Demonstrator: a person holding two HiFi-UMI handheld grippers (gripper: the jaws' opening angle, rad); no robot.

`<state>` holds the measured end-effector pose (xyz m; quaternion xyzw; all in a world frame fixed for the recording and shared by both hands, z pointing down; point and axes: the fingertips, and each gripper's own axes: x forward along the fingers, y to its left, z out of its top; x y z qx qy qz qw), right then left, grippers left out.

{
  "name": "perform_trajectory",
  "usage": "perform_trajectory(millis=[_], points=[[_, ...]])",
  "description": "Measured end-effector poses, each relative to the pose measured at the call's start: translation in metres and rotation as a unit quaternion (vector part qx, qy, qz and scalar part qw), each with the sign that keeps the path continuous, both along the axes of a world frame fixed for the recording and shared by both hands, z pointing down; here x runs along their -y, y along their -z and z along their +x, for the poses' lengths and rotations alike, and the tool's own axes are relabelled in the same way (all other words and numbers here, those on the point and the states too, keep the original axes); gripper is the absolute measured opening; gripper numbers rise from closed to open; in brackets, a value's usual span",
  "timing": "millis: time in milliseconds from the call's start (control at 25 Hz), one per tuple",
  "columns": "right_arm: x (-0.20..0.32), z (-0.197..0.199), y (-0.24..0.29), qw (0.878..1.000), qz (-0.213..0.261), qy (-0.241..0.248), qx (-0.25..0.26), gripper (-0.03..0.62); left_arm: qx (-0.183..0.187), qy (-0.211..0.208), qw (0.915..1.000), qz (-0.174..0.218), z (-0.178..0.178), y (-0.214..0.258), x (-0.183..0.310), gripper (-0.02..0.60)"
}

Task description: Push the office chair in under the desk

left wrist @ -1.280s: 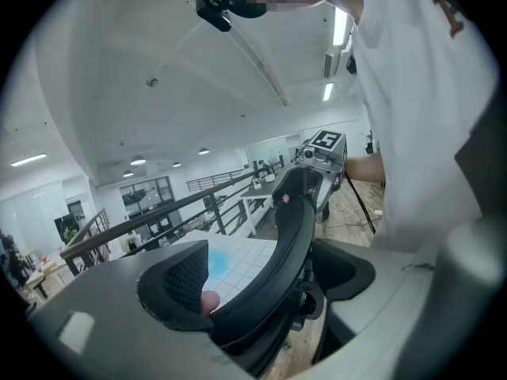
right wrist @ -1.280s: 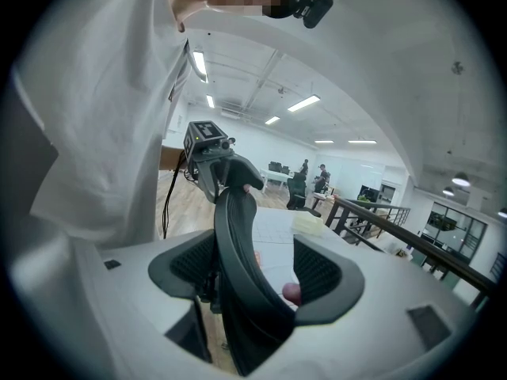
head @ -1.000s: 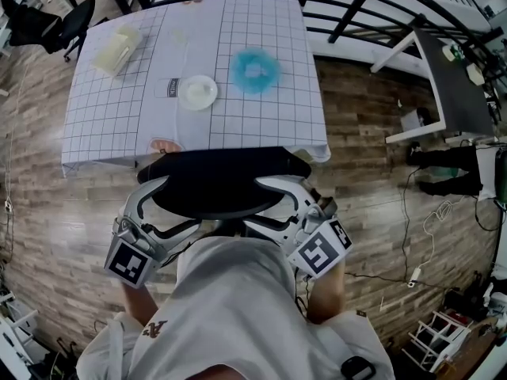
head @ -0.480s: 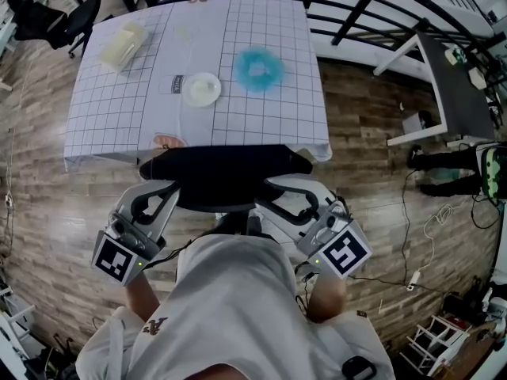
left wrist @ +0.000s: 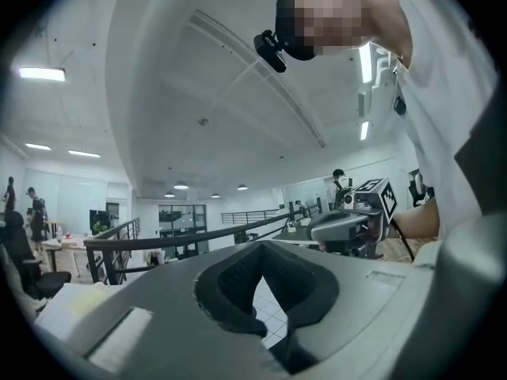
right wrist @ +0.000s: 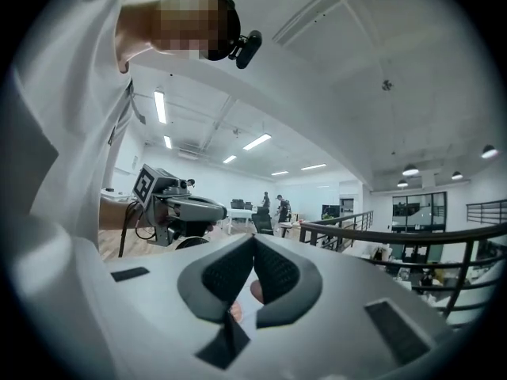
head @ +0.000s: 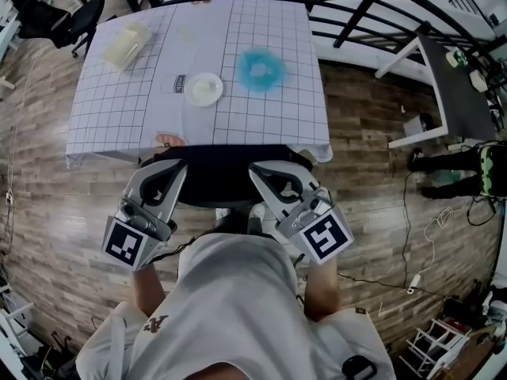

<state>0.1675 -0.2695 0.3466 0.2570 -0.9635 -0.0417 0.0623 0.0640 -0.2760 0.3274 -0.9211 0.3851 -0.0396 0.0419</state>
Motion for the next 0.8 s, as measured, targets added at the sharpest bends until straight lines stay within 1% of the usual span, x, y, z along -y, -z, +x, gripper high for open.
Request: perform_trajectory(millis=[120, 240, 560, 800], points=[[0.0054, 0.0006, -0.0068, 1.0, -0.025, -0.019, 0.001, 0.003, -0.006, 0.006, 1.0, -0.004, -0.0007, -0.0012, 0.0016, 0.003], [0.0082, 0.0002, -0.0054, 0.999, -0.023, -0.024, 0.007, 0.003, -0.012, 0.008, 0.9999, -0.005, -0.0019, 0.0001, 0.0035, 0.003], [0.0097, 0.0004, -0.0095, 0.999, -0.024, -0.023, 0.0, 0.003, 0.0, 0.004, 1.0, -0.003, 0.0004, -0.0039, 0.0041, 0.003], [0.0113, 0.0004, -0.0071, 0.999, -0.024, -0.025, 0.002, 0.003, -0.003, 0.001, 1.0, -0.008, -0.0008, -0.0026, 0.0051, 0.003]])
